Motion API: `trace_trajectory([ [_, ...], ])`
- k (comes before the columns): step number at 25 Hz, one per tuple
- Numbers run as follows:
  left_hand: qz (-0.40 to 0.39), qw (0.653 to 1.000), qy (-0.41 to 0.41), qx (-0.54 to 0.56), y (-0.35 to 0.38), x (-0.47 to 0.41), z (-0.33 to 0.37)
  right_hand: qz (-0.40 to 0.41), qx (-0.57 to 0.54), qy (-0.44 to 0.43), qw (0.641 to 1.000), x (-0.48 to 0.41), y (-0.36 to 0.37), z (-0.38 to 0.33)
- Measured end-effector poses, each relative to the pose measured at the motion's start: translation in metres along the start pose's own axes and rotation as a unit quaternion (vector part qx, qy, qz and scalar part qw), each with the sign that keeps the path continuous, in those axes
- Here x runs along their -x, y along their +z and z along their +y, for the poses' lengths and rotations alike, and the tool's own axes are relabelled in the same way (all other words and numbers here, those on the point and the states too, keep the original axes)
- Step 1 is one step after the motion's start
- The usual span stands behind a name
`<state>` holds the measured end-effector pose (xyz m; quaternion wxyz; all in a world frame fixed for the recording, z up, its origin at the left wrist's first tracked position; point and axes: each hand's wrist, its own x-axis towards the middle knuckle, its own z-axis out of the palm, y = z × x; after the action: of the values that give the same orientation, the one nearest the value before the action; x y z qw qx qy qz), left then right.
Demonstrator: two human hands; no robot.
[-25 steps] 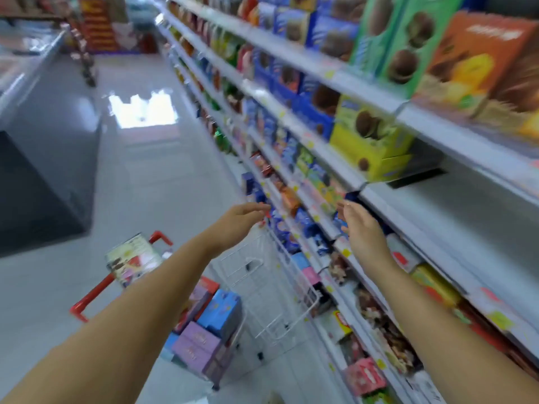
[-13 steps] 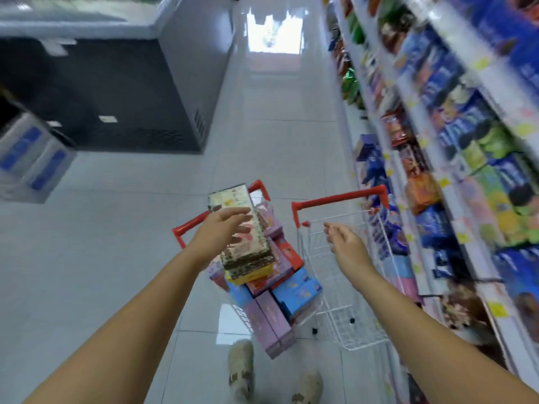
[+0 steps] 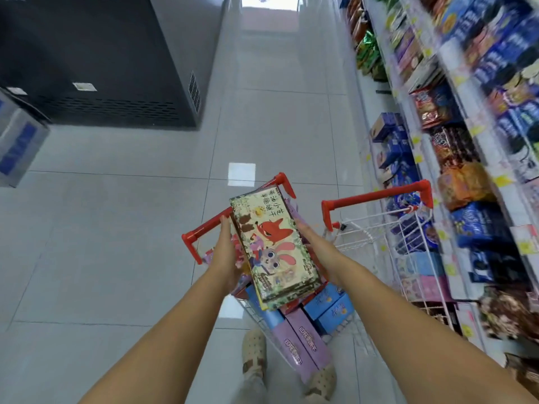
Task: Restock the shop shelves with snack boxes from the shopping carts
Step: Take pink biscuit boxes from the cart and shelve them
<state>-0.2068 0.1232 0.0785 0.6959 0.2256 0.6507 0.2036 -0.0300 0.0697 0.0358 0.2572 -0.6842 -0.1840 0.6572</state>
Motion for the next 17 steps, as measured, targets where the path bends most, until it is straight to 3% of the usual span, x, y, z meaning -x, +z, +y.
trace_trajectory([
  [4, -0.056, 0.991, -0.097, 0.070, 0.002, -0.041, -0.025, -0.022, -0.070, 0.038, 0.997, -0.050, -0.002, 0.023],
  [6, -0.043, 0.987, -0.126, 0.094, 0.002, -0.056, -0.036, -0.036, -0.077, 0.051, 0.995, -0.041, 0.008, 0.012],
  [10, 0.005, 0.992, -0.103, 0.076, 0.007, -0.059, -0.047, -0.069, -0.095, 0.064, 0.991, -0.041, 0.010, 0.010],
  [17, -0.041, 0.994, -0.080, 0.057, 0.060, -0.029, -0.043, -0.029, -0.160, 0.019, 0.986, -0.004, -0.038, 0.025],
])
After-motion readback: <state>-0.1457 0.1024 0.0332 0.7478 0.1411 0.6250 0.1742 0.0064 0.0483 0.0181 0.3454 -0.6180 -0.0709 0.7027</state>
